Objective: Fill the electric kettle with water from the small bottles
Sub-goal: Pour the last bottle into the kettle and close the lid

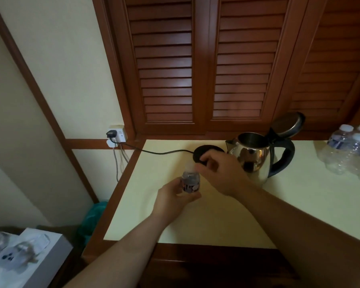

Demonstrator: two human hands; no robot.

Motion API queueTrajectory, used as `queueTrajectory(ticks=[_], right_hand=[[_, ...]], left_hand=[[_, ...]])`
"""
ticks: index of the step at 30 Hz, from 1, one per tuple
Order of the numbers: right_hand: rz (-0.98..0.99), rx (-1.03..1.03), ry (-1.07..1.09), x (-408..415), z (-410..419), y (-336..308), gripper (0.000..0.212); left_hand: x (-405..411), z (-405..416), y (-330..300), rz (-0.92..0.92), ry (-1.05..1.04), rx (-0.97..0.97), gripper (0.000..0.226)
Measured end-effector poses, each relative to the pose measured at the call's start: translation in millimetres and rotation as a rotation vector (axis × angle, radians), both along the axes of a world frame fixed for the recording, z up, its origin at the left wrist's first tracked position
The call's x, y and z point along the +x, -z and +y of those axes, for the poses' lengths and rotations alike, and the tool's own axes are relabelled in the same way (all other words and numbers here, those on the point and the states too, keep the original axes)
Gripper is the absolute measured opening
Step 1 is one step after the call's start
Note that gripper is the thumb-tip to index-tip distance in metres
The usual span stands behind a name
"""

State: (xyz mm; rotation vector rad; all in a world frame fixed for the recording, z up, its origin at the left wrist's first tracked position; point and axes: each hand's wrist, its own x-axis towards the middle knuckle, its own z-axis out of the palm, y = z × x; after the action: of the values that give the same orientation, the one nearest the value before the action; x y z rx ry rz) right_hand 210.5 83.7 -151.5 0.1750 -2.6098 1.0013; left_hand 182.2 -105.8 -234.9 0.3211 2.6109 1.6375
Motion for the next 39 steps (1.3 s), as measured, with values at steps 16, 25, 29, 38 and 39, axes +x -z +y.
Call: queueTrajectory(ticks=[16,25,29,38,39], right_hand=[[-0.317,0.567,-0.449,-22.8,-15.7,-85.4,0.034],[-0.296,0.615,-0.184,-21.0,-27.8,-72.4,0.055],[-0.327,0.581,-0.304,-18.3,-25.8,-78.8,0.026],[-0.183,0.219,-0.164,4.6,15.8,-65.0,0.031],[-0.224,0.209,-0.123,8.8,25.4,-49.7,0.028]], left_hand=[[2.2,0.9,1.2,-0.012,0.035,-0.011,0.033],[7.7,-0.8,-4.5,0.008,0.064,-0.024,0.035],[8.0,-1.9,-4.0,0.026,0.088,-0.004,0.037],[5.8,-1.9,-2.3,0.064,0.110,-0.020,0.038],[6.8,-1.1,-2.5,0.066,0.105,-0.017,0.039]])
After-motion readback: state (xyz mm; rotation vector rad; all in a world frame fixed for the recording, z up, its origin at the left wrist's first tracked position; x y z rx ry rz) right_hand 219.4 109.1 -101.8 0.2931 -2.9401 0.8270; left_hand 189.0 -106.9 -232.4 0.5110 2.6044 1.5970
